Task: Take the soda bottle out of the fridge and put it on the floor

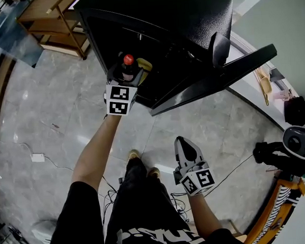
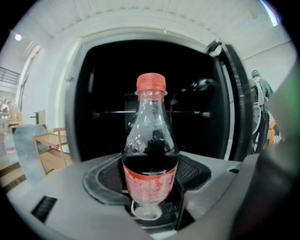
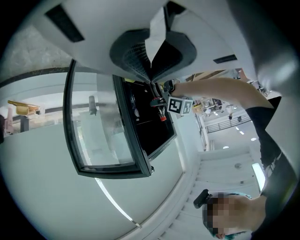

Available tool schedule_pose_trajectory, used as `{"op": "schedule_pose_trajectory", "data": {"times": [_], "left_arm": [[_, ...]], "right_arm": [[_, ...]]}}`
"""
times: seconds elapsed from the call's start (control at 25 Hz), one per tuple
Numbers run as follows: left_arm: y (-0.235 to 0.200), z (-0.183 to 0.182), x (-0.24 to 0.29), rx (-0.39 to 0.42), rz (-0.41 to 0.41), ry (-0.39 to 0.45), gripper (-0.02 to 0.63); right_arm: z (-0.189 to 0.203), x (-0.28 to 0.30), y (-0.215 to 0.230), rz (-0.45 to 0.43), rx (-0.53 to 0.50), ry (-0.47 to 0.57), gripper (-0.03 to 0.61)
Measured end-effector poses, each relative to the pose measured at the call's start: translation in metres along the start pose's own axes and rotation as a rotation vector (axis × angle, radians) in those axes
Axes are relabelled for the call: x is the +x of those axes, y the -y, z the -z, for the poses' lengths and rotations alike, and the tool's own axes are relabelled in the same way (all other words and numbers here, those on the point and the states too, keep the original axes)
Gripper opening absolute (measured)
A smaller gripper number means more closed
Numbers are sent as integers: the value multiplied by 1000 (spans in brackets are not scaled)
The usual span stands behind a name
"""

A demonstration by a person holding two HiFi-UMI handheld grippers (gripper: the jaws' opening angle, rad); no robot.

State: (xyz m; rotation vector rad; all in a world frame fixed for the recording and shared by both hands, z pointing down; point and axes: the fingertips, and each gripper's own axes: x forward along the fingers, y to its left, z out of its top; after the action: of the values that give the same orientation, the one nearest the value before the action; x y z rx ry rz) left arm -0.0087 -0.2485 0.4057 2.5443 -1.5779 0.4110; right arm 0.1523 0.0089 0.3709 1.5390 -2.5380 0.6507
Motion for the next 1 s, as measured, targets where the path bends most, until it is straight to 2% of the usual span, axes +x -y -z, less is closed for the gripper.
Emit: {"op": "schedule_pose_trajectory", "data": {"times": [0.28,0.52,0.76,1.0], "left_arm": [[-1,11,-79,-19,-29,-24,311],[-13,50,-116,-50,-74,-32,311],[-26,122,-120,-51,-97,-48,311],[-32,225,-120,-92,-143,-85,311]], "right_arm": [[1,4,-24,-76,-37,-15,25],[25,30,-39,-155,-60,-32,25],[71,79,-37,-206,-98,-50,25],[159,125,-29,-242,-96,-125,25]]}}
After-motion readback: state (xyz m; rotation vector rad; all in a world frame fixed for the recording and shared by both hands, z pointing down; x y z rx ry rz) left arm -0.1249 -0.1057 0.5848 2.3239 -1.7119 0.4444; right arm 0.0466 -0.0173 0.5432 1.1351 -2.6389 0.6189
